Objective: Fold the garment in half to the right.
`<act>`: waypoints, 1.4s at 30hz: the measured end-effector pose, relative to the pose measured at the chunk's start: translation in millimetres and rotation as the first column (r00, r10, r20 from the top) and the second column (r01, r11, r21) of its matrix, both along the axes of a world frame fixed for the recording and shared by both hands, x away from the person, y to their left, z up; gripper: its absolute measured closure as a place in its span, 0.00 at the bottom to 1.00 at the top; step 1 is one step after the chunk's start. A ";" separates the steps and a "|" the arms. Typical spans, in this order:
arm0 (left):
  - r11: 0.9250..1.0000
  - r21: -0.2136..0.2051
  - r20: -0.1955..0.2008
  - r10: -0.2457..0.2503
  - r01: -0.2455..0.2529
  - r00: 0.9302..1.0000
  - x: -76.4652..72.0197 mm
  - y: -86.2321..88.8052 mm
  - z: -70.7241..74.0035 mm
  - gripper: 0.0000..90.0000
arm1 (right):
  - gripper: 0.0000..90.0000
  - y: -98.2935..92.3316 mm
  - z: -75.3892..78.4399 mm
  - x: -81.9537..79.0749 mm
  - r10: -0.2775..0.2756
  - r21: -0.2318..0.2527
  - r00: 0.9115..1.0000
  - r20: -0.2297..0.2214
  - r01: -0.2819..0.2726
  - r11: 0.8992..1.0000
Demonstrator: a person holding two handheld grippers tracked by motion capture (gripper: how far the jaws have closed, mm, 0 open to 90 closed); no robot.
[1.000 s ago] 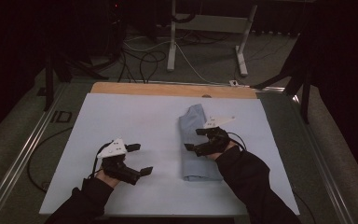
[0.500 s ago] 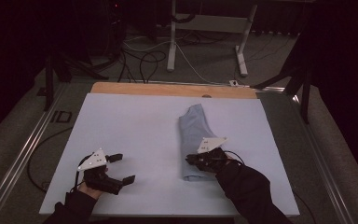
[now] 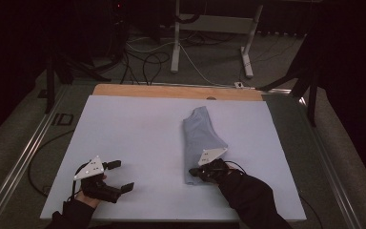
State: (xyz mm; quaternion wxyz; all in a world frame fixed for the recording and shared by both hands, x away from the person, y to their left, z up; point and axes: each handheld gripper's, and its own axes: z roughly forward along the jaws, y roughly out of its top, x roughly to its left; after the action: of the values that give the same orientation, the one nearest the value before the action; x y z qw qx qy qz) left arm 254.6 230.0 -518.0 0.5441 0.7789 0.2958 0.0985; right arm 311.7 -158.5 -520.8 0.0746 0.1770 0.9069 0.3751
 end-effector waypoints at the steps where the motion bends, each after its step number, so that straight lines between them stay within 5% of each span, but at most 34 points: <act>1: 1.000 0.000 -0.003 0.000 0.000 1.000 -0.2 0.0 -0.2 0.00 | 1.00 -0.1 -1.4 -0.4 -0.008 0.009 1.000 -0.008 0.008 1.000; 6: 1.000 -0.011 -0.009 -0.002 0.002 1.000 -0.3 0.1 -1.7 0.00 | 1.00 1.9 -9.0 -6.1 -0.002 0.038 0.999 -0.053 0.004 0.999; 29: 1.000 0.006 0.003 -0.009 0.009 1.000 -2.5 2.8 -1.6 0.00 | 1.00 9.0 -14.6 -13.9 0.004 0.066 0.997 -0.072 0.000 0.998; 37: 1.000 0.009 0.015 0.003 -0.003 1.000 -4.2 10.2 0.5 0.00 | 1.00 4.6 -0.4 -11.8 -0.010 0.105 0.998 -0.059 0.017 0.994; 42: 1.000 -0.001 0.015 0.012 -0.012 1.000 -3.6 12.7 0.6 0.00 | 0.90 -2.1 12.1 -8.8 -0.033 0.119 0.999 -0.038 0.037 0.992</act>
State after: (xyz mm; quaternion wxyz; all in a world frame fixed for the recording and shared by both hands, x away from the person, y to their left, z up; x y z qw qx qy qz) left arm 251.0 242.7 -517.4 0.5463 0.7760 0.2962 0.1076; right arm 302.9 -160.6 -508.7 0.0540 0.2037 0.8808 0.4241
